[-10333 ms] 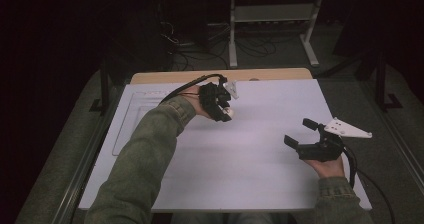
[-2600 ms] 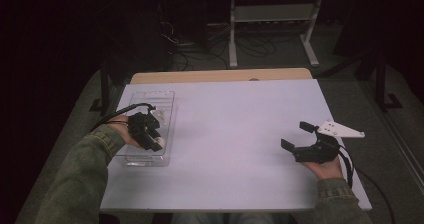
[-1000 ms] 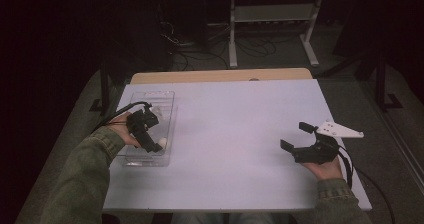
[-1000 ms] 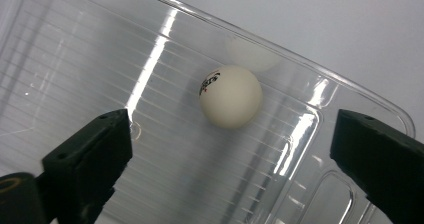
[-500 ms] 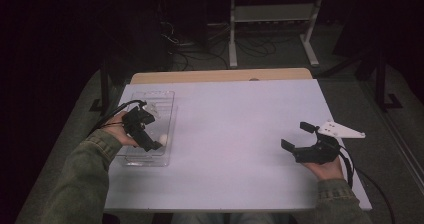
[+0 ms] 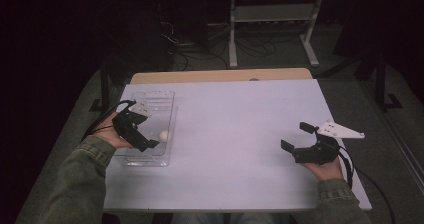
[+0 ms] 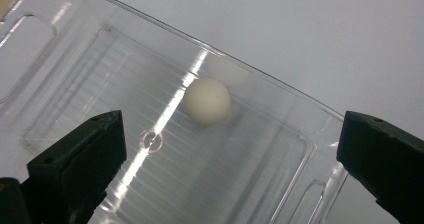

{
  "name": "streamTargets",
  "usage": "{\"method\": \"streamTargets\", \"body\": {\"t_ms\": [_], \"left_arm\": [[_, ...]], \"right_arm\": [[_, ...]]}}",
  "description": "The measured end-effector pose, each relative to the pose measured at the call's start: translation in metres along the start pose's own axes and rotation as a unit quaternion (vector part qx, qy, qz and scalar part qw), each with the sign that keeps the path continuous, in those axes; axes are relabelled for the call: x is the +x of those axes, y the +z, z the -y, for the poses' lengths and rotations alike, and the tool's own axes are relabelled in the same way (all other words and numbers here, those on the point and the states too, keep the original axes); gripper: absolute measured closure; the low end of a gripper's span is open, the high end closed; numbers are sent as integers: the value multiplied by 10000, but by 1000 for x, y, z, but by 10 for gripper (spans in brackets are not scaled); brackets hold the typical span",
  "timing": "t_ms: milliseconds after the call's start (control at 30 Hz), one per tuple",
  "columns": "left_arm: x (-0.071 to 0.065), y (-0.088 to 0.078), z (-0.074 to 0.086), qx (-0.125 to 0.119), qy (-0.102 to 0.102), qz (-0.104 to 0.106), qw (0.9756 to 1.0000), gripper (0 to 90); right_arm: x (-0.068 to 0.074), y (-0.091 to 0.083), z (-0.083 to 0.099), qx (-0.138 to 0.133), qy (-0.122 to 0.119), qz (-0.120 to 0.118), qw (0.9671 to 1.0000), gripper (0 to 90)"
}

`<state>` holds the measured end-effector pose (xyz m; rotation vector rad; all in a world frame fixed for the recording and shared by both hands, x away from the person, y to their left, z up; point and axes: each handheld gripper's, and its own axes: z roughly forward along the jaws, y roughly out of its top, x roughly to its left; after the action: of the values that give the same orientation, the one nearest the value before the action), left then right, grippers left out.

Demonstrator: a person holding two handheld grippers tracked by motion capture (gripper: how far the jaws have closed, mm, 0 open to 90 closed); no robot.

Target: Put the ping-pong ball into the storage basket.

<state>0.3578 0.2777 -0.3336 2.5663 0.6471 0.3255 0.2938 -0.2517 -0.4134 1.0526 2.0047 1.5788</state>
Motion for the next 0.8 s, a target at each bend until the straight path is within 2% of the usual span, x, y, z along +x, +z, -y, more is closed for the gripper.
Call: {"method": "streamTargets", "body": {"t_ms": [233, 367, 700, 800], "left_arm": [[-4, -5, 6, -234, -73, -76, 9997, 0], [-5, -7, 8, -483, -147, -83, 9987, 0], [-18, -13, 8, -813, -87, -113, 9966, 0], [-20, -14, 8, -911, -138, -139, 9956, 0]], "right_arm": [[0, 0, 0, 10, -7, -6, 10000, 0], [0, 0, 0, 21, -9, -8, 10000, 0], [1, 1, 1, 47, -6, -16, 10000, 0], [1, 1, 1, 48, -16, -28, 10000, 0]]}}
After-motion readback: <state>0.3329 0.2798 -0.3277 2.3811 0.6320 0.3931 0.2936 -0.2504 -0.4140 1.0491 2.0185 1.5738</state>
